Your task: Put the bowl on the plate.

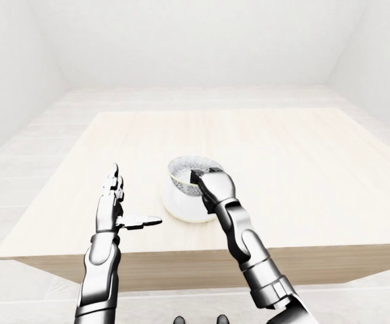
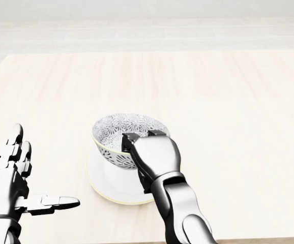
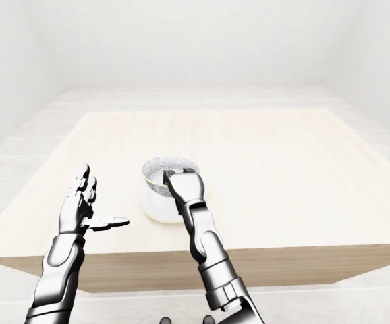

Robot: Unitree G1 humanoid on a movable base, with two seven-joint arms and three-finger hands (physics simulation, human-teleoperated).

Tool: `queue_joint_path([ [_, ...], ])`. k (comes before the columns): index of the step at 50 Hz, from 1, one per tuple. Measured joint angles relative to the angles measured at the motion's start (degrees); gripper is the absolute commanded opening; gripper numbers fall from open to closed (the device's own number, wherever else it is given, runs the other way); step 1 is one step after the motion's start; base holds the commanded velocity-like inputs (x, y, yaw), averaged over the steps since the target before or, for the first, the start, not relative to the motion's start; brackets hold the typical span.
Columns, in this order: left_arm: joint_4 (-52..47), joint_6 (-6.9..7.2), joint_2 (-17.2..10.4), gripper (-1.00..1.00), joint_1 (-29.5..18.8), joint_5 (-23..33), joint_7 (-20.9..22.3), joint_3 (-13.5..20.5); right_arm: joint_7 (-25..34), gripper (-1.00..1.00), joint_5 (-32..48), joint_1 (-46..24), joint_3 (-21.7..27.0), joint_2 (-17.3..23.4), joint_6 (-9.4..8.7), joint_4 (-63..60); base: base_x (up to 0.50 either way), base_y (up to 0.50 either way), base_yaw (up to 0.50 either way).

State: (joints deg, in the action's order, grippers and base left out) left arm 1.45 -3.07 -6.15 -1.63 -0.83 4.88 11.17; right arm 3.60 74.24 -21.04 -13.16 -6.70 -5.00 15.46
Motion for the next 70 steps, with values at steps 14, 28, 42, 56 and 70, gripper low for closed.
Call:
queue_joint_path([
  [14,-0.6,0.27,-0.1,1.00,0.2,-0.1,0.1,0.2,-0.4,-0.98,0.3,0.7,-0.5,-0.3,0.00,0.1,0.00,0.00,0.00],
  [28,-1.2,0.78,-0.1,1.00,0.1,0.0,0.1,0.3,-1.0,-0.98,0.2,0.9,-0.6,-0.5,0.00,1.2,0.00,0.00,0.00],
  [42,-0.7,0.49,-0.1,1.00,0.0,0.0,0.1,0.3,-2.7,-0.98,-0.5,0.5,0.1,0.1,0.00,3.7,0.00,0.00,0.00],
  [56,-0.3,0.37,-0.1,1.00,-0.1,-0.1,0.1,0.2,-4.5,-0.98,-1.1,-0.3,0.5,0.5,0.00,7.1,0.00,0.00,0.00],
  [70,0.0,0.39,-0.2,1.00,-0.1,-0.3,0.3,0.3,-6.0,-0.98,-1.4,-1.3,0.6,0.7,0.00,10.2,0.00,0.00,0.00],
])
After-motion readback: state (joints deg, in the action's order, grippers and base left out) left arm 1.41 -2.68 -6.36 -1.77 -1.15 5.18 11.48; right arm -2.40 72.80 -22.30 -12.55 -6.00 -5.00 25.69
